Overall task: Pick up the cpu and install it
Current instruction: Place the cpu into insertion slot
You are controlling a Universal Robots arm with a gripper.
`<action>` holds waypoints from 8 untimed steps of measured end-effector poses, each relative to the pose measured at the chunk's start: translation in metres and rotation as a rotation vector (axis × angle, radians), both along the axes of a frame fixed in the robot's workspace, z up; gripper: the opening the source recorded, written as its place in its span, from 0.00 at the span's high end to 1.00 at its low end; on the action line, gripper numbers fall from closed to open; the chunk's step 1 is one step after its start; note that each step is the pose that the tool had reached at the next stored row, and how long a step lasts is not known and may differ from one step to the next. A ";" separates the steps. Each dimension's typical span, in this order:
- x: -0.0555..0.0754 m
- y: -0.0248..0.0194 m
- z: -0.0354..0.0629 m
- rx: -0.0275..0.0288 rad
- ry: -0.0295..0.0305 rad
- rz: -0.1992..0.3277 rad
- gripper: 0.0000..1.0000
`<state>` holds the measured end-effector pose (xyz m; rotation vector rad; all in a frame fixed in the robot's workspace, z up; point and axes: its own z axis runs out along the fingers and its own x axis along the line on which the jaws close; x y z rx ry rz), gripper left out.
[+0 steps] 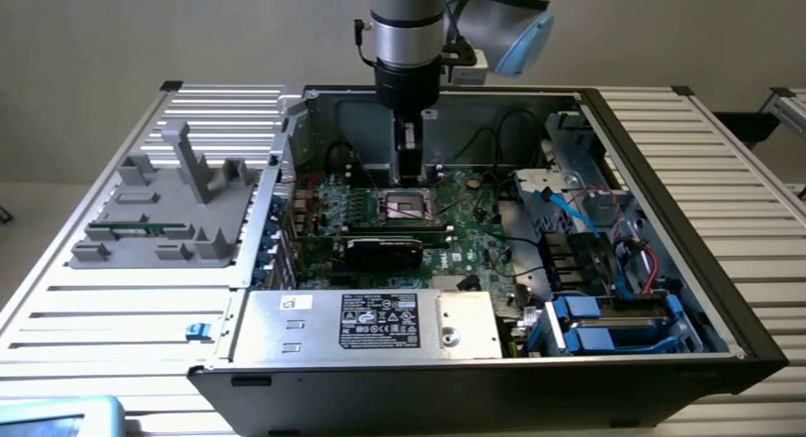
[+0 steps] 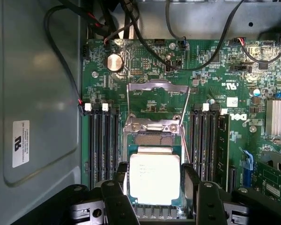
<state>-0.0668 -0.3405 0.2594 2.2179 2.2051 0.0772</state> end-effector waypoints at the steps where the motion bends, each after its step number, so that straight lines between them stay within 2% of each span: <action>1: 0.000 -0.0006 -0.0018 0.0001 0.0000 0.000 0.45; 8: 0.000 -0.0018 -0.0146 0.0001 0.0000 0.000 0.45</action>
